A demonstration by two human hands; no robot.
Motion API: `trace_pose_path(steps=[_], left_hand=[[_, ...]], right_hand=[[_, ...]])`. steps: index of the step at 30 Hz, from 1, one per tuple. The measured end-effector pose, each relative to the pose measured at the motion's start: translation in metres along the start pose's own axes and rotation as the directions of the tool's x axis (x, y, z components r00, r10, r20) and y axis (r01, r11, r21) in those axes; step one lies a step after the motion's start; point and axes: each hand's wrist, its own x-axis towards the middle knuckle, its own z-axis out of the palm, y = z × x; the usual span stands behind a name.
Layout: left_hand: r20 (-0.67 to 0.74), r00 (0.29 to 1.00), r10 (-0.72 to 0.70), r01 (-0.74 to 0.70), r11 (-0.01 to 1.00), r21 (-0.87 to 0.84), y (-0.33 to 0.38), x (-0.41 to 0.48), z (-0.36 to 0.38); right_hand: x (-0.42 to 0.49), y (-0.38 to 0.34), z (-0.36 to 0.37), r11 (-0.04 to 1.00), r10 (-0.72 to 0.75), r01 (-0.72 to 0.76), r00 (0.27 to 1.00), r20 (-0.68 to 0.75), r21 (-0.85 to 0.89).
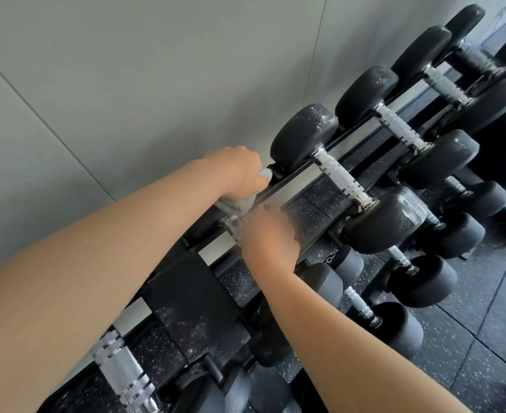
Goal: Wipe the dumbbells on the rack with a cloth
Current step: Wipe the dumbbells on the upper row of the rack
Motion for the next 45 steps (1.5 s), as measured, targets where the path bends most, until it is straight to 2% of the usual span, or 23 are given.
trace_pose_path(steps=[2, 3, 4, 5, 6, 7, 10, 14, 16, 18, 20, 22, 25, 29, 32, 35, 37, 40, 43, 45], left_hand=[[0.032, 0.999, 0.042, -0.042, 0.999, 0.001, 0.001, 0.001, 0.0], [-0.033, 0.997, 0.069, -0.07, 0.997, -0.022, 0.0, -0.001, 0.001], [-0.157, 0.983, 0.095, -0.1, 0.995, -0.023, -0.002, -0.005, 0.003], [-0.292, 0.949, 0.115, -0.121, 0.993, 0.0, -0.003, -0.009, 0.006], [-0.355, 0.927, 0.12, -0.12, 0.993, 0.022, -0.006, -0.013, 0.009], [-0.349, 0.931, 0.103, -0.102, 0.995, 0.02, -0.009, -0.016, 0.012], [-0.201, 0.979, 0.041, -0.06, 0.994, -0.087, -0.015, -0.023, 0.018], [-0.27, 0.958, 0.091, -0.122, 0.988, -0.099, -0.019, -0.036, 0.023], [-0.371, 0.921, 0.12, -0.171, 0.979, -0.109, -0.023, -0.051, 0.034], [-0.523, 0.833, 0.178, -0.257, 0.963, -0.081, -0.03, -0.066, 0.049], [-0.607, 0.754, 0.252, -0.301, 0.953, 0.023, -0.038, -0.074, 0.062], [-0.608, 0.746, 0.271, -0.285, 0.956, 0.077, -0.043, -0.071, 0.067], [-0.569, 0.796, 0.206, -0.209, 0.976, 0.061, -0.031, -0.06, 0.057], [-0.319, 0.944, 0.085, -0.066, 0.995, 0.072, -0.013, -0.04, 0.033], [-0.206, 0.974, 0.095, -0.075, 0.992, 0.102, -0.006, -0.025, 0.018], [-0.137, 0.988, 0.064, -0.066, 0.998, -0.015, -0.006, -0.015, 0.011], [-0.176, 0.983, 0.05, -0.072, 0.99, -0.119, -0.01, -0.015, 0.012], [-0.3, 0.949, 0.091, -0.155, 0.968, -0.197, -0.021, -0.025, 0.023], [-0.482, 0.868, 0.12, -0.327, 0.868, -0.374, -0.033, -0.044, 0.039], [-0.597, 0.794, 0.115, -0.433, 0.796, -0.423, -0.042, -0.054, 0.055]], right_hand=[[0.001, 0.0, -0.001, 1.0, 0.008, -0.009, 1.0, 0.009, 0.018], [0.002, 0.001, -0.001, 1.0, 0.014, -0.014, 1.0, 0.012, 0.027], [0.002, 0.001, -0.001, 0.999, 0.016, -0.017, 1.0, 0.012, 0.031], [0.002, 0.0, -0.001, 0.999, 0.019, -0.019, 1.0, 0.013, 0.031], [0.001, 0.0, 0.0, 0.999, 0.02, -0.02, 1.0, 0.012, 0.028], [0.0, -0.001, 0.0, 0.999, 0.02, -0.02, 1.0, 0.008, 0.026], [-0.002, -0.002, -0.001, 1.0, 0.011, -0.011, 1.0, -0.006, 0.023], [-0.001, -0.002, -0.001, 0.999, 0.023, -0.023, 1.0, 0.0, 0.031], [0.0, -0.002, -0.002, 0.999, 0.031, -0.031, 1.0, 0.007, 0.039], [0.001, -0.002, -0.002, 0.998, 0.04, -0.041, 0.999, 0.023, 0.046], [0.001, -0.002, -0.002, 0.998, 0.042, -0.043, 0.999, 0.032, 0.044], [0.001, -0.002, -0.002, 0.999, 0.038, -0.039, 0.999, 0.031, 0.033], [0.002, -0.003, -0.002, 0.999, 0.028, -0.029, 0.999, 0.035, 0.021], [0.002, -0.002, -0.002, 1.0, -0.011, 0.011, 0.999, 0.032, -0.014], [0.001, -0.002, -0.002, 1.0, -0.016, 0.017, 0.999, 0.029, -0.016], [0.0, -0.003, -0.003, 1.0, -0.005, 0.005, 0.999, 0.033, -0.009], [-0.001, -0.004, -0.003, 1.0, 0.003, -0.003, 0.999, 0.043, 0.003], [-0.001, -0.004, -0.003, 1.0, 0.004, -0.005, 0.999, 0.05, 0.018], [-0.001, -0.003, -0.003, 1.0, 0.003, -0.004, 0.998, 0.055, 0.023], [-0.001, -0.004, -0.003, 1.0, 0.007, -0.009, 0.998, 0.06, 0.025]])
